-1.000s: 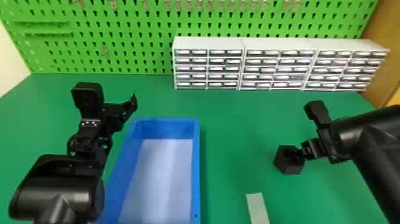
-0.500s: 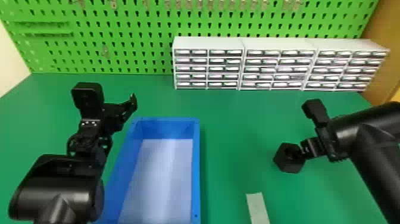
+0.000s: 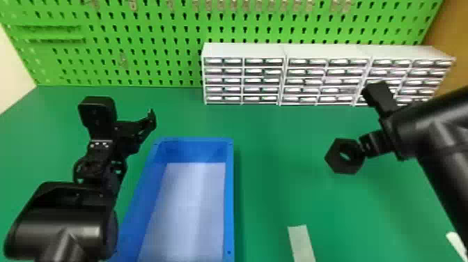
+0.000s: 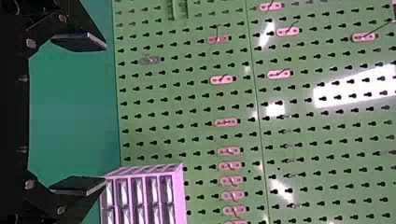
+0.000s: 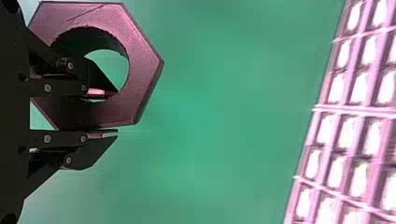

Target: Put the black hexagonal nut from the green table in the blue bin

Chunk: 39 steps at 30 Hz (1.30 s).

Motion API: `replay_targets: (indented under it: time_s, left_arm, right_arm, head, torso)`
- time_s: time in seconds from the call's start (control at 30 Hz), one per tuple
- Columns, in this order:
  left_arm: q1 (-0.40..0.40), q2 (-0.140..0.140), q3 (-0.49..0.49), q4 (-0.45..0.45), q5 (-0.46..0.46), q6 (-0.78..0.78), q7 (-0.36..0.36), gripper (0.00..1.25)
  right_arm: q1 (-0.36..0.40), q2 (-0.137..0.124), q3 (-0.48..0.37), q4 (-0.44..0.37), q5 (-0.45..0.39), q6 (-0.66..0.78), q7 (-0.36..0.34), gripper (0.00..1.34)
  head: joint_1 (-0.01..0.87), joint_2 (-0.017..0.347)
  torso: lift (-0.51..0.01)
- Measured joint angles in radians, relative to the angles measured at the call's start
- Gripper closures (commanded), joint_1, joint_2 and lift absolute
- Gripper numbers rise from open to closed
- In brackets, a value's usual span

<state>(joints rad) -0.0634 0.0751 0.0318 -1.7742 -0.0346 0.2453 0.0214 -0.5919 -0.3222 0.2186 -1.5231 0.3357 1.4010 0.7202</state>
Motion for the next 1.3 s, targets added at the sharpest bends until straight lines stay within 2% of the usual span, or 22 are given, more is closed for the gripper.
replay_targets:
  time_s: [0.2,0.43,0.87,1.3]
  left_arm:
    - [0.001,0.000,0.016,-0.006,-0.003,0.000,-0.004,0.25]
    - [0.004,0.000,0.026,-0.011,-0.005,0.000,-0.005,0.25]
    - [0.004,0.000,0.026,-0.011,-0.010,0.003,-0.005,0.25]
    - [0.002,0.000,0.026,-0.013,-0.011,0.005,-0.005,0.25]
  right_arm:
    - [-0.047,0.003,0.051,-0.069,0.019,0.022,0.050,1.02]
    - [-0.114,0.027,0.131,-0.129,0.008,0.035,0.067,1.02]
    - [-0.237,0.076,0.301,-0.144,-0.103,-0.002,0.067,1.02]
    - [-0.294,0.125,0.444,-0.144,-0.248,-0.058,0.065,1.02]
  head:
    - [0.686,0.051]
    - [0.686,0.051]
    - [0.686,0.051]
    - [0.686,0.051]
  torso:
    - [-0.096]
    - [-0.096]
    - [-0.096]
    - [-0.096]
